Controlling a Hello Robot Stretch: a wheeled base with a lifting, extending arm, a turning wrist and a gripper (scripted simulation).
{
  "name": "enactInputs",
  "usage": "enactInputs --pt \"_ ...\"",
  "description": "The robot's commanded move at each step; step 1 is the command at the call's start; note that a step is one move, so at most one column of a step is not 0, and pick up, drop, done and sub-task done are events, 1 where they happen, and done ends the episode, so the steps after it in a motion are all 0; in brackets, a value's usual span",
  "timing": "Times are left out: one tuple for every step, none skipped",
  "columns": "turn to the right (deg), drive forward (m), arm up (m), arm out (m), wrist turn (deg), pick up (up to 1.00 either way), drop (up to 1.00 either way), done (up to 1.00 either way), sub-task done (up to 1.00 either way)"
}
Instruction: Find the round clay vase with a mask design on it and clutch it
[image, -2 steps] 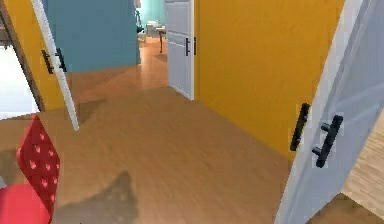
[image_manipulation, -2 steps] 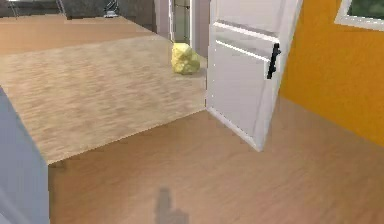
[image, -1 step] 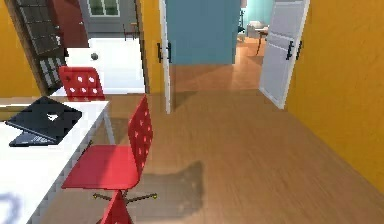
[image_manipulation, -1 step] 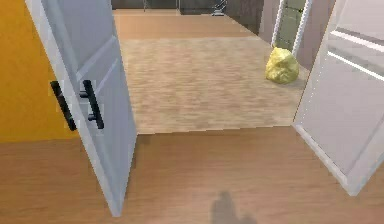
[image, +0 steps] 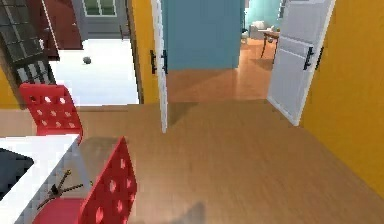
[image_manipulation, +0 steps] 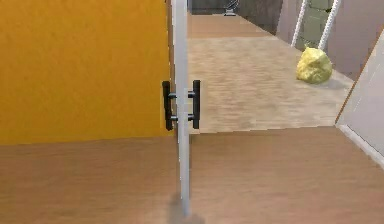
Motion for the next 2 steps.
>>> enactInputs --pt "-45.0 0.00 0.00 0.00 0.0 0.00 0.00 0.00 0.00" --pt "-45.0 0.00 0.00 0.00 0.0 0.00 0.00 0.00 0.00"
